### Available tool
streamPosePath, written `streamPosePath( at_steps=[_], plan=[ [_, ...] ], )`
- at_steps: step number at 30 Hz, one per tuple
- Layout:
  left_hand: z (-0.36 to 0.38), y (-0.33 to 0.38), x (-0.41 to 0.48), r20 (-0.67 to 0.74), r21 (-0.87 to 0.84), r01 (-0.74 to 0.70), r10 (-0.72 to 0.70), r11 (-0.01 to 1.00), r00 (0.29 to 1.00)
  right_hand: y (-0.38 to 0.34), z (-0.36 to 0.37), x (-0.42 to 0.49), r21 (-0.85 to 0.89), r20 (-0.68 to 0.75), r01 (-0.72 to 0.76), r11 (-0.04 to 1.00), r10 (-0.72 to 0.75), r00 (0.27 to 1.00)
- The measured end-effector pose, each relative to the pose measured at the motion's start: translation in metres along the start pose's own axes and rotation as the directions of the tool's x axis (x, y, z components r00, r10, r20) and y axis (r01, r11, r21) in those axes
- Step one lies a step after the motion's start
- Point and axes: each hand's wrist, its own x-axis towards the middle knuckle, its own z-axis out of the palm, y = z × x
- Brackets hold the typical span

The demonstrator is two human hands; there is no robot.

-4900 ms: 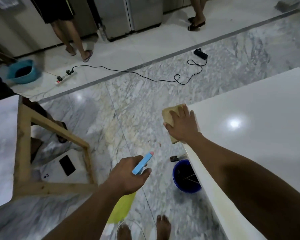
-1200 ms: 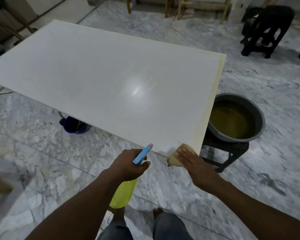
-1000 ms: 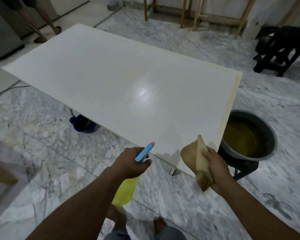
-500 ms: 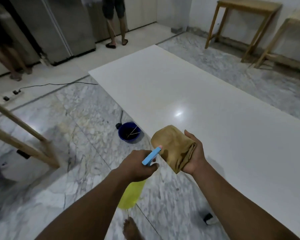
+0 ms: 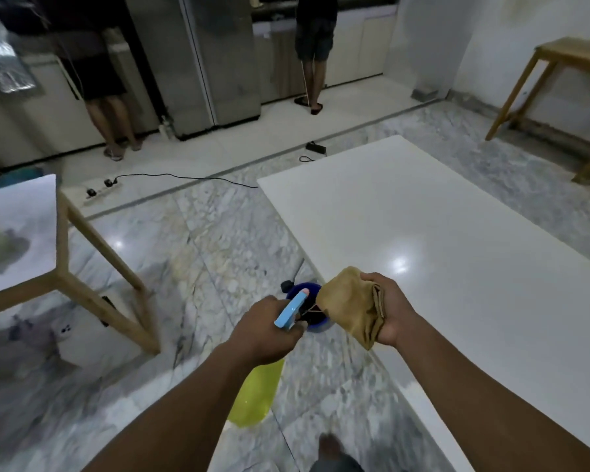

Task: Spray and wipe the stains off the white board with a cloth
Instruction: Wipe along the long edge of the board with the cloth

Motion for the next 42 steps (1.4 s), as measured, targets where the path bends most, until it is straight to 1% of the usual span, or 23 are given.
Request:
streamPosePath(
  at_steps=[4, 6, 8, 9, 10, 11, 12, 13, 15, 17, 18, 19, 20, 21, 22, 24, 27, 30, 33, 38, 40, 42],
  plan=[
    [-0.024, -0.019, 0.069, -0.040, -0.042, 0.007, -0.009, 0.999, 0.999, -0.066, 0.043, 0.092, -0.092, -0.029, -0.055, 0.994, 0.052, 0.998],
    [-0.038, -0.034, 0.111, -0.058, -0.060, 0.038, -0.042, 0.997, 0.997, -0.106, 0.071, 0.151, -0.152, -0.052, -0.047, 0.987, 0.039, 0.998],
    [-0.053, -0.053, 0.154, -0.088, -0.078, 0.089, -0.096, 0.993, 0.991, -0.148, 0.108, 0.212, -0.216, -0.029, -0.004, 0.976, -0.003, 1.000],
    [-0.061, -0.061, 0.174, -0.095, -0.073, 0.111, -0.118, 0.991, 0.989, -0.167, 0.127, 0.244, -0.286, -0.035, 0.048, 0.957, -0.060, 0.998],
    [-0.067, -0.073, 0.197, -0.098, -0.070, 0.142, -0.148, 0.987, 0.984, -0.184, 0.149, 0.278, -0.408, -0.052, 0.110, 0.906, -0.144, 0.988],
    [-0.074, -0.081, 0.214, -0.104, -0.071, 0.167, -0.174, 0.983, 0.979, -0.195, 0.169, 0.307, -0.555, -0.053, 0.189, 0.810, -0.262, 0.964],
    [-0.081, -0.086, 0.224, -0.113, -0.068, 0.183, -0.190, 0.981, 0.975, -0.201, 0.187, 0.329, -0.686, -0.012, 0.266, 0.677, -0.377, 0.926],
    [-0.087, -0.093, 0.237, -0.120, -0.068, 0.199, -0.206, 0.978, 0.971, -0.203, 0.207, 0.351, -0.775, 0.056, 0.325, 0.542, -0.454, 0.889],
    [-0.096, -0.111, 0.268, -0.131, -0.072, 0.225, -0.233, 0.972, 0.964, -0.204, 0.242, 0.404, -0.869, 0.248, 0.420, 0.260, -0.505, 0.827],
    [-0.104, -0.127, 0.291, -0.142, -0.078, 0.249, -0.259, 0.965, 0.955, -0.188, 0.257, 0.454, -0.882, 0.423, 0.471, 0.000, -0.442, 0.791],
    [-0.106, -0.137, 0.303, -0.144, -0.086, 0.263, -0.273, 0.961, 0.951, -0.176, 0.260, 0.478, -0.875, 0.479, 0.464, -0.139, -0.391, 0.786],
    [-0.107, -0.146, 0.314, -0.144, -0.091, 0.275, -0.286, 0.957, 0.947, -0.165, 0.260, 0.500, -0.848, 0.524, 0.430, -0.311, -0.363, 0.770],
    [-0.107, -0.153, 0.322, -0.144, -0.092, 0.286, -0.297, 0.954, 0.944, -0.153, 0.259, 0.514, -0.801, 0.553, 0.365, -0.475, -0.351, 0.756],
    [-0.105, -0.160, 0.328, -0.141, -0.088, 0.291, -0.302, 0.953, 0.943, -0.144, 0.258, 0.522, -0.758, 0.560, 0.291, -0.584, -0.353, 0.750],
    [-0.104, -0.164, 0.332, -0.133, -0.082, 0.293, -0.302, 0.952, 0.944, -0.138, 0.257, 0.524, -0.728, 0.562, 0.236, -0.643, -0.364, 0.742],
    [-0.100, -0.171, 0.337, -0.104, -0.077, 0.310, -0.317, 0.948, 0.943, -0.132, 0.256, 0.528, -0.696, 0.565, 0.198, -0.690, -0.355, 0.745],
    [-0.096, -0.170, 0.337, -0.073, -0.080, 0.323, -0.328, 0.943, 0.942, -0.134, 0.256, 0.528, -0.644, 0.544, 0.145, -0.751, -0.316, 0.777],
    [-0.092, -0.166, 0.330, -0.045, -0.090, 0.298, -0.303, 0.950, 0.952, -0.129, 0.251, 0.526, -0.621, 0.512, 0.114, -0.775, -0.292, 0.808],
    [-0.088, -0.162, 0.315, -0.043, -0.087, 0.282, -0.286, 0.956, 0.957, -0.115, 0.234, 0.512, -0.631, 0.491, 0.085, -0.771, -0.312, 0.813],
    [-0.074, -0.154, 0.276, -0.041, -0.030, 0.256, -0.257, 0.966, 0.966, -0.090, 0.188, 0.457, -0.648, 0.499, 0.125, -0.751, -0.295, 0.815],
    [-0.065, -0.148, 0.256, -0.035, 0.000, 0.230, -0.230, 0.973, 0.973, -0.076, 0.166, 0.434, -0.664, 0.496, 0.128, -0.737, -0.306, 0.813],
    [-0.054, -0.142, 0.232, -0.036, 0.036, 0.195, -0.194, 0.980, 0.980, -0.059, 0.144, 0.408, -0.678, 0.471, 0.113, -0.726, -0.311, 0.826]
  ],
)
